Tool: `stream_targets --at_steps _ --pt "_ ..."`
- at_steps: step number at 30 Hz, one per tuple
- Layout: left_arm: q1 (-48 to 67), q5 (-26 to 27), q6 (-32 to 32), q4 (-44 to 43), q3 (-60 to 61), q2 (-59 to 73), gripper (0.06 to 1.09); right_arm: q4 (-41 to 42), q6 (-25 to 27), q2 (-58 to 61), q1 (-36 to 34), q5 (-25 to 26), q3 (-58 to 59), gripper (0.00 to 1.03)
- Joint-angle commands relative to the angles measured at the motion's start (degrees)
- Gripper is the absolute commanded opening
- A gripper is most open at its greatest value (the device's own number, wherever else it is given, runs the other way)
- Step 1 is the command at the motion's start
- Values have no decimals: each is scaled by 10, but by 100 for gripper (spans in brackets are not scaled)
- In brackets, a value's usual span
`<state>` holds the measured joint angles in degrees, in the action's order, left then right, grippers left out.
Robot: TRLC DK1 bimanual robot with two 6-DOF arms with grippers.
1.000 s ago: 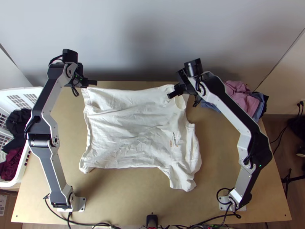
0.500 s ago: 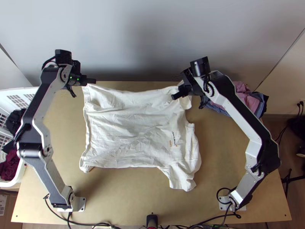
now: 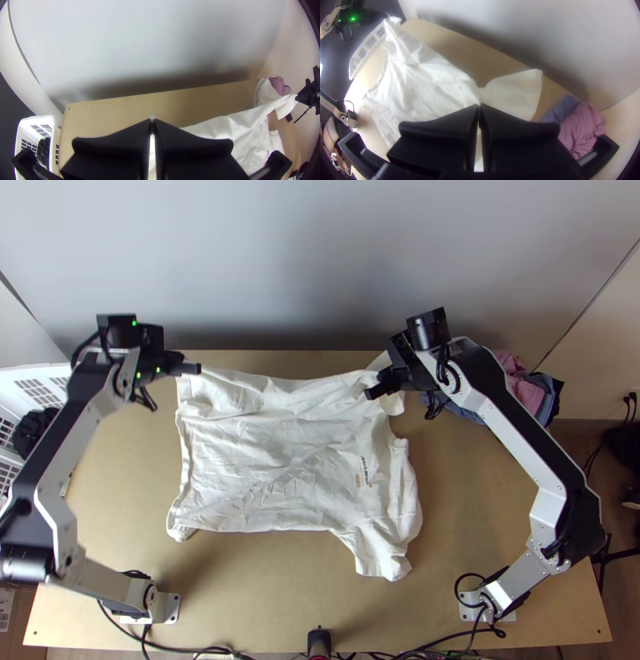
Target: Fold the t-shirt
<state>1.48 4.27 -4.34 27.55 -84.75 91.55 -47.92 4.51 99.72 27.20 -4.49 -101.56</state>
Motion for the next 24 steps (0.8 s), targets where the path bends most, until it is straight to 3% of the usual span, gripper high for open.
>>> stream_targets --at_steps 1,13,24 --pt "9 -8 -12 -65 145 -96 9 -4 -6 -23 1 -10 22 3" --pt "12 -23 -8 -112 264 -136 9 -31 -1 -63 15 -24 69 3" --pt "-24 -27 -27 -129 220 -94 9 -38 2 -72 29 -32 132 3"
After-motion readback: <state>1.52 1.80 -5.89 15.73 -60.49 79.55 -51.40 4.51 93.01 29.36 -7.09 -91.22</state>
